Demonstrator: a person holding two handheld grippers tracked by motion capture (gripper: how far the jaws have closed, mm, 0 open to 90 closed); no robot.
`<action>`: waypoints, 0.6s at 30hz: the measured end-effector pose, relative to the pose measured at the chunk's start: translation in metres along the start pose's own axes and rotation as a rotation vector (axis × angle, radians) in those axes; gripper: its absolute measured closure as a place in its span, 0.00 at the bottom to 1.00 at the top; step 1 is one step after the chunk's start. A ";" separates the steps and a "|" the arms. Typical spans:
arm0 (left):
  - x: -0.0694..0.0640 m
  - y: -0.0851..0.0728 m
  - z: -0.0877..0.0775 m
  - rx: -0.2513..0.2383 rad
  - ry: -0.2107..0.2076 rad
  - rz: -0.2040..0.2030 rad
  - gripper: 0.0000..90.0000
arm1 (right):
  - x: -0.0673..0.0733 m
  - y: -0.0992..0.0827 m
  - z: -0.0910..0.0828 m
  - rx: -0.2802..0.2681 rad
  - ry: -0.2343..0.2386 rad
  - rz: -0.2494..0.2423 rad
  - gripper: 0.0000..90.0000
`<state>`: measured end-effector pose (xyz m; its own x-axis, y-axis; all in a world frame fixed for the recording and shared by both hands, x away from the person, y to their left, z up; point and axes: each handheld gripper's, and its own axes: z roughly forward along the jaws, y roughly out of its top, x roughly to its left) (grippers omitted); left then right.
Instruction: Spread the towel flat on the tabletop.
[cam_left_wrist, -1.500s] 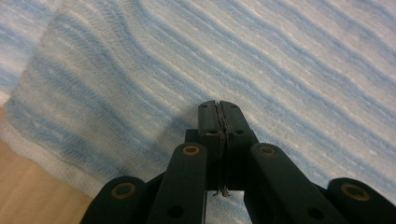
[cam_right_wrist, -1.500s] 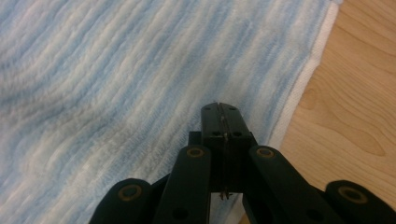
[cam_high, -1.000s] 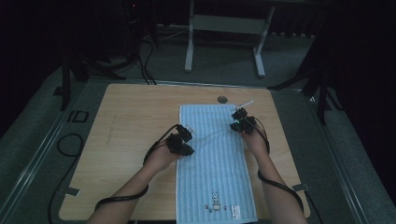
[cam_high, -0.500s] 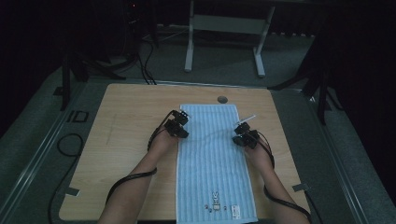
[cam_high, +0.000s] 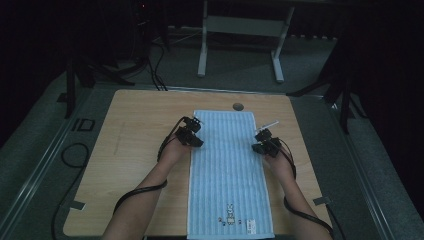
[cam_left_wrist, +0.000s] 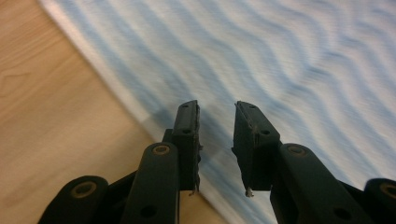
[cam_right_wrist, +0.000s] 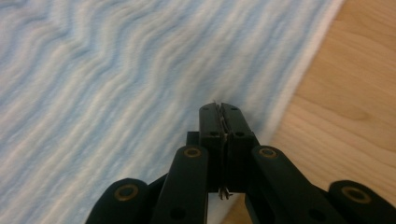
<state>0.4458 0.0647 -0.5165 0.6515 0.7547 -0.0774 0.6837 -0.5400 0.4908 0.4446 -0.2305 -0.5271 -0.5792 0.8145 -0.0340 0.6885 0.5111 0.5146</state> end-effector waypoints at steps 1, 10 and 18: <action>-0.003 -0.002 0.000 0.009 -0.002 0.020 0.78 | -0.002 0.001 0.001 0.001 0.005 0.011 0.98; -0.006 -0.003 0.013 0.041 -0.025 0.029 0.79 | -0.003 0.004 0.006 0.023 -0.014 0.022 0.97; -0.011 0.005 0.019 0.032 -0.025 0.038 0.79 | -0.014 0.001 0.004 0.028 -0.025 0.037 0.97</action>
<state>0.4484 0.0466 -0.5296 0.6853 0.7238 -0.0811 0.6680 -0.5803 0.4659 0.4552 -0.2403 -0.5298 -0.5425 0.8393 -0.0368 0.7212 0.4877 0.4920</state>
